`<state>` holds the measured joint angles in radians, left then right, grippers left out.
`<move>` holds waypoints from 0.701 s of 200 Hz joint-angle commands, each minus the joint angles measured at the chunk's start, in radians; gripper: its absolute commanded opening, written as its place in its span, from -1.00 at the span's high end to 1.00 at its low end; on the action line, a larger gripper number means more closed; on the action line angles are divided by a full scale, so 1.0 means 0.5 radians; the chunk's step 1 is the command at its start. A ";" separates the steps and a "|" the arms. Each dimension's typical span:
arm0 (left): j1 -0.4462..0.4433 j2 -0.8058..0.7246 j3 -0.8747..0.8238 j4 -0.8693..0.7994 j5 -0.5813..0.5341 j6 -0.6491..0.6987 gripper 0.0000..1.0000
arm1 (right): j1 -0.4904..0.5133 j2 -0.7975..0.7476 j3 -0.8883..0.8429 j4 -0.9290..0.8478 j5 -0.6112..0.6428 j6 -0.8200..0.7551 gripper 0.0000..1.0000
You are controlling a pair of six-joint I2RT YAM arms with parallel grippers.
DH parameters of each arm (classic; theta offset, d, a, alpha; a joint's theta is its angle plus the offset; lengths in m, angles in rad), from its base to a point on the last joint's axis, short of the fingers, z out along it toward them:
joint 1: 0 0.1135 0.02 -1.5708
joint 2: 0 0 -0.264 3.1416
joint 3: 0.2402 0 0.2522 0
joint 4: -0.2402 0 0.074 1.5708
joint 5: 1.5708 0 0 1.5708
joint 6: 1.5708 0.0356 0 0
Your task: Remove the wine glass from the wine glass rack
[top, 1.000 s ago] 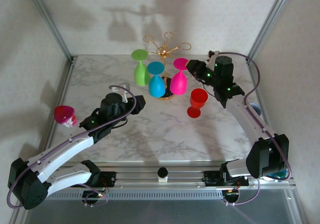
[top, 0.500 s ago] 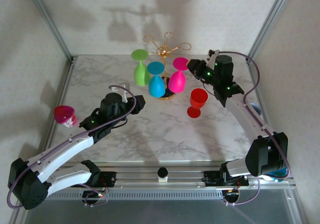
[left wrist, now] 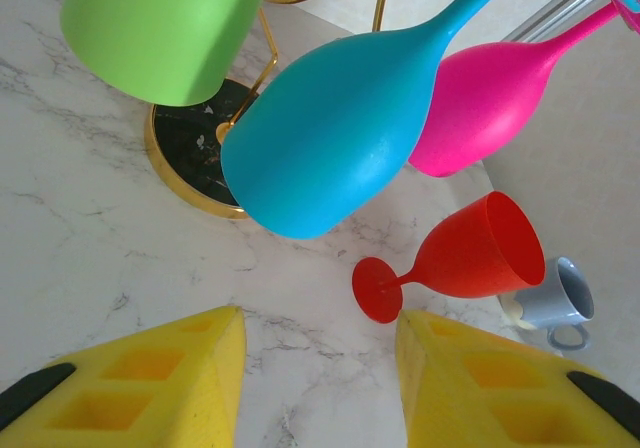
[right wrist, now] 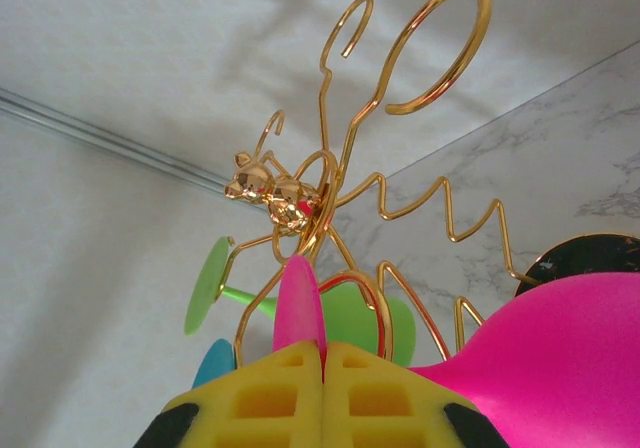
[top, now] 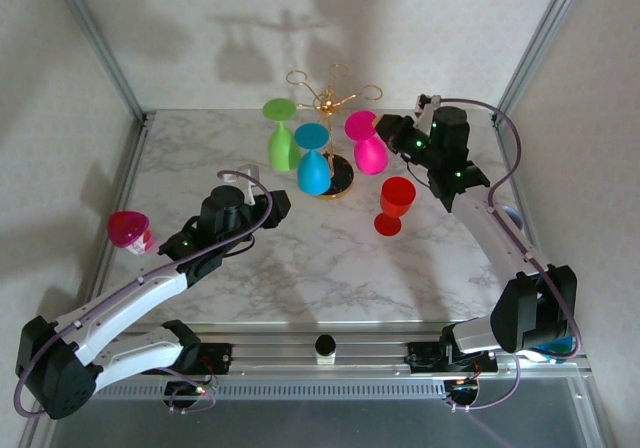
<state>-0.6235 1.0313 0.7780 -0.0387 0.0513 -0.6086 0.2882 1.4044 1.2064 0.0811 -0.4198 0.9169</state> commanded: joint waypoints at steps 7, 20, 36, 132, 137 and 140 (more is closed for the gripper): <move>0.023 -0.022 0.021 0.013 -0.050 0.022 0.12 | -0.016 -0.012 0.051 0.003 -0.041 0.031 1.00; 0.023 -0.028 0.021 0.016 -0.054 0.021 0.12 | -0.021 -0.008 0.054 0.012 -0.053 0.052 1.00; 0.024 -0.035 0.018 0.019 -0.053 0.022 0.12 | -0.023 0.000 0.062 0.029 -0.074 0.094 1.00; 0.023 -0.074 0.012 0.010 -0.060 0.019 0.12 | -0.022 0.091 0.151 0.129 -0.112 0.226 1.00; 0.024 -0.078 0.012 0.005 -0.060 0.018 0.12 | -0.024 0.095 0.157 0.131 -0.114 0.226 1.00; 0.023 -0.078 0.012 0.005 -0.061 0.018 0.12 | -0.026 0.098 0.161 0.134 -0.115 0.229 1.00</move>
<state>-0.6235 1.0145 0.7780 -0.0387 0.0502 -0.6086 0.2840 1.4441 1.2404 0.0944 -0.4576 1.0119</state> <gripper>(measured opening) 0.440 0.049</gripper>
